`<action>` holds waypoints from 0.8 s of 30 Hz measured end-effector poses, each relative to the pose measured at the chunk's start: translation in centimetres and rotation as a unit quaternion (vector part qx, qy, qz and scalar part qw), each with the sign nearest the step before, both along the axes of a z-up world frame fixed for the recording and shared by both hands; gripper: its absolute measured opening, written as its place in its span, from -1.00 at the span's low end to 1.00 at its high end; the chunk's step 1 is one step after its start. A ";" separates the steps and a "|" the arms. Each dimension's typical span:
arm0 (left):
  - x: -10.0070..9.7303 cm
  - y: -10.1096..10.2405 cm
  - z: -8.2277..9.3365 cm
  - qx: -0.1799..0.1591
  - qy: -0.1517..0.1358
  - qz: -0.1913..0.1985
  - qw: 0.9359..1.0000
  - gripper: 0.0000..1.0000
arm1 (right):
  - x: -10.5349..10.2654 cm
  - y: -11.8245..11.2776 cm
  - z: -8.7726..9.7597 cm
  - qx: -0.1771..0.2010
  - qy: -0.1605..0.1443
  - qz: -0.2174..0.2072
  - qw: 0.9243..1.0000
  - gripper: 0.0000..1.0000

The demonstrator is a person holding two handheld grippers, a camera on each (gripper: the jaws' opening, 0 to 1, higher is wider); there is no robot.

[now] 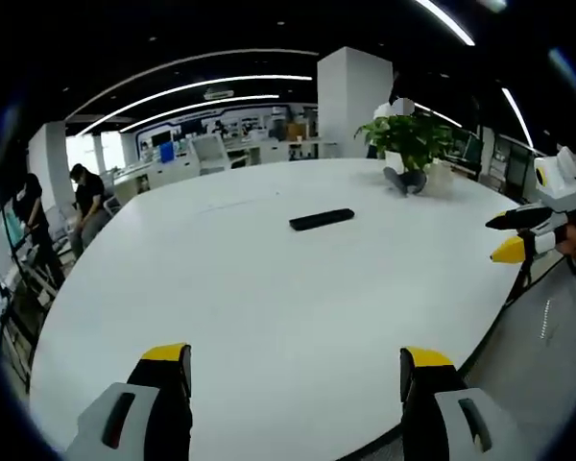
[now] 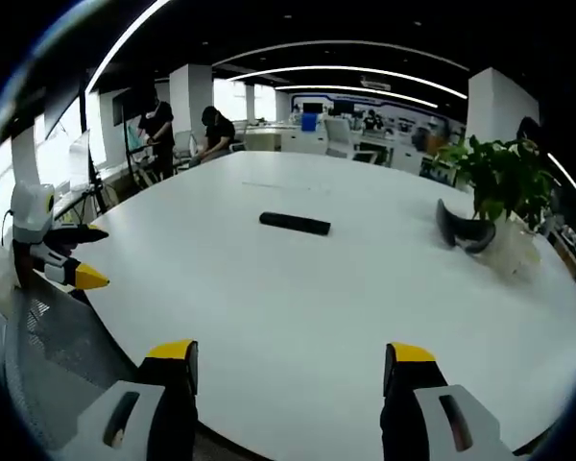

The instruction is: Press the specified remote control buttons in sequence, fully releasing each button before pressing the next.

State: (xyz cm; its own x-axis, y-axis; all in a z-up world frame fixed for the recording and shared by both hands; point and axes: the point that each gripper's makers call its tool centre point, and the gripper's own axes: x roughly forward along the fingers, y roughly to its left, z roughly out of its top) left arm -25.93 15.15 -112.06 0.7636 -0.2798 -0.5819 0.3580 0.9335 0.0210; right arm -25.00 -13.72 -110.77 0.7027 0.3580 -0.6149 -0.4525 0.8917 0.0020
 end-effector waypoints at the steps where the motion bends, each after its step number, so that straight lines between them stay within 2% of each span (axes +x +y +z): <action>1: 0.0 0.0 -0.1 0.000 0.002 0.000 1.000 0.87 | 0.0 0.0 0.0 0.001 0.001 0.000 1.000 0.56; 24: 0.1 0.1 0.1 0.002 -0.006 0.000 1.000 0.86 | -0.1 0.2 0.0 0.003 0.000 0.006 1.000 0.53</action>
